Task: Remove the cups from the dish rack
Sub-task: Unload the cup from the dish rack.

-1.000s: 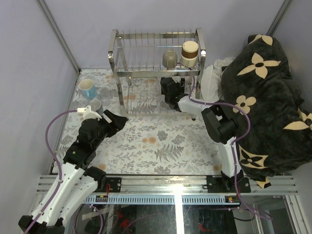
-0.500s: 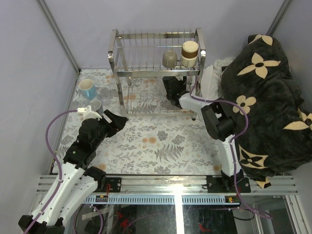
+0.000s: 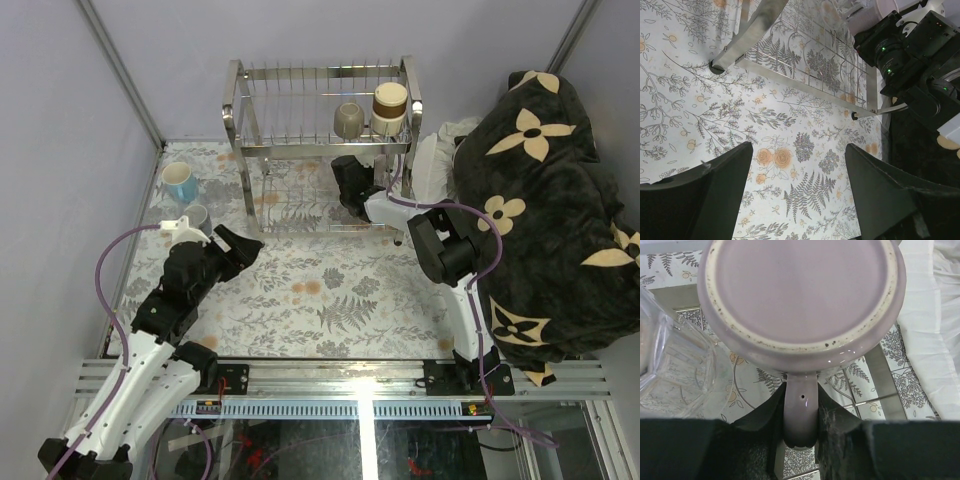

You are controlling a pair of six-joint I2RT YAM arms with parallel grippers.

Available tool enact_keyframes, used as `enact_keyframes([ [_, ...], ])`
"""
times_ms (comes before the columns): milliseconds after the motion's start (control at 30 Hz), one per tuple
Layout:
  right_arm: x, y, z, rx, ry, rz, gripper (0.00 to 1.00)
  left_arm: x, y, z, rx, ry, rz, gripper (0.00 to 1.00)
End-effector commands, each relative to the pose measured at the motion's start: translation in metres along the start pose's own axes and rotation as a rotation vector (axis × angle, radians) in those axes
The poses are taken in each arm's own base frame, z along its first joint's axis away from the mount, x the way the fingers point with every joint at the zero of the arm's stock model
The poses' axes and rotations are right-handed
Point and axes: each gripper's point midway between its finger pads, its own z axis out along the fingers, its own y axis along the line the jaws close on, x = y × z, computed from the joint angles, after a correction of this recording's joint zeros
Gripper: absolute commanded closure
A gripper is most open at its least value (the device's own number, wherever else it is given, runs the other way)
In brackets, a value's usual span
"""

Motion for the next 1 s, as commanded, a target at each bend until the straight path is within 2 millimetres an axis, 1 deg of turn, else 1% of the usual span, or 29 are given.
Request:
enact_keyframes([
  [0,-0.042,0.000,0.001,-0.011,-0.083,0.090,0.91,-0.009,-0.012,-0.003,0.038,-0.028,0.014,0.25],
  [33,-0.038,-0.002,0.000,-0.011,-0.077,0.086,0.94,-0.010,-0.012,-0.003,0.040,-0.031,0.014,0.25],
  [133,-0.041,-0.005,-0.004,-0.017,-0.079,0.090,1.00,-0.011,-0.012,-0.004,0.042,-0.035,0.013,0.25],
  [467,-0.049,-0.010,-0.025,-0.074,-0.076,0.125,1.00,-0.012,-0.012,-0.008,0.041,-0.044,0.011,0.25],
  [767,-0.054,-0.004,-0.043,-0.161,-0.056,0.171,1.00,-0.014,-0.013,-0.013,0.047,-0.054,0.008,0.25],
  [967,-0.047,0.003,-0.054,-0.227,-0.013,0.184,1.00,-0.015,-0.014,-0.016,0.053,-0.057,0.008,0.25],
])
